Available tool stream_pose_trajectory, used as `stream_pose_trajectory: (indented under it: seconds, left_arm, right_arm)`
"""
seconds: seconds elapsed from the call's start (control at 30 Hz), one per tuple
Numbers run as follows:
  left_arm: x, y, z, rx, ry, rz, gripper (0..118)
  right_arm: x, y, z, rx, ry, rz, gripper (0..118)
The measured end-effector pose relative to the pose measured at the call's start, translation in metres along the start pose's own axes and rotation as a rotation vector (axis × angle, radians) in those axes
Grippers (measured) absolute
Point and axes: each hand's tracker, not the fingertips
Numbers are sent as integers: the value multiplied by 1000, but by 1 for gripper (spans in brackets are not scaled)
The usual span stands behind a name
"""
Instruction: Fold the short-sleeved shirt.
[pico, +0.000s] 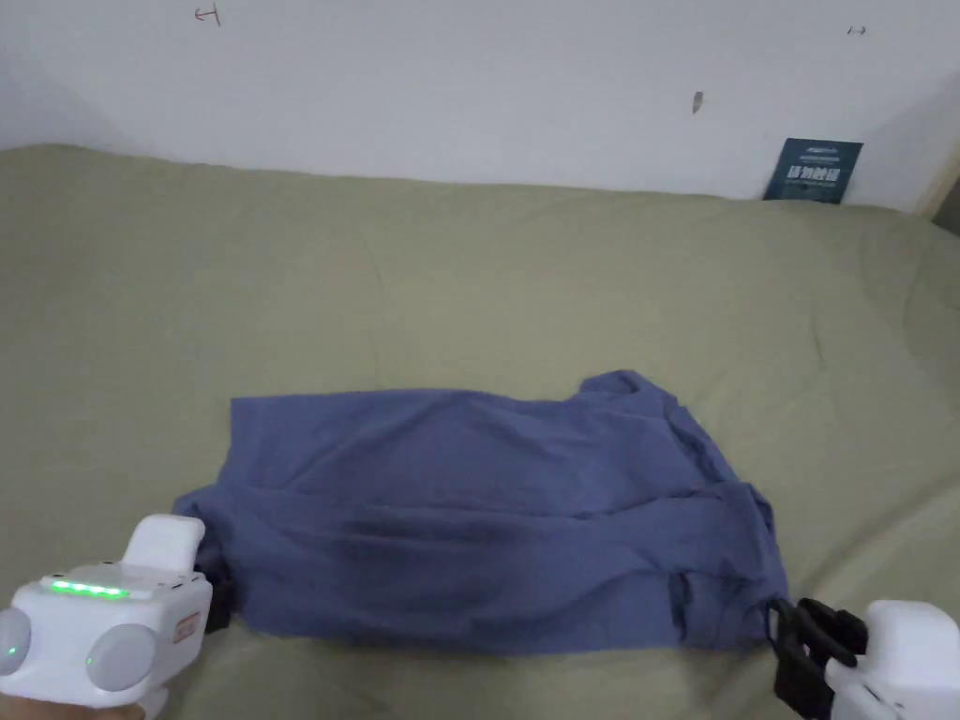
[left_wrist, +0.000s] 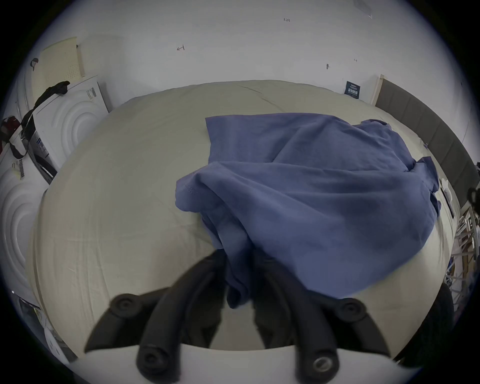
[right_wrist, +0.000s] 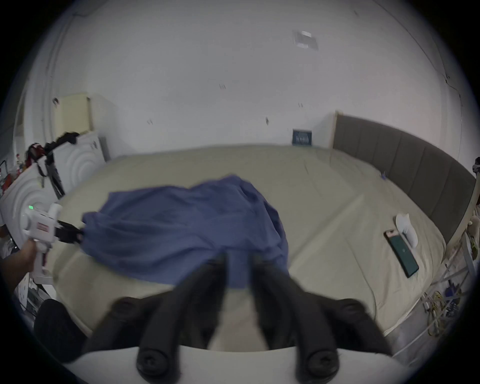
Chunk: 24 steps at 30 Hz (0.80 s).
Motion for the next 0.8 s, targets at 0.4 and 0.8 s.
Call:
stream_pose_trajectory:
  seconds: [0.4,0.8]
  left_arm:
    - [-11,10,16,-9,9,4,6]
    - [-44,39,81,57,-65,84,4]
  right_arm:
    - [25,-12,-126,-290,-6,-3,46]
    - [34,69,-39,-183,107,-45,10]
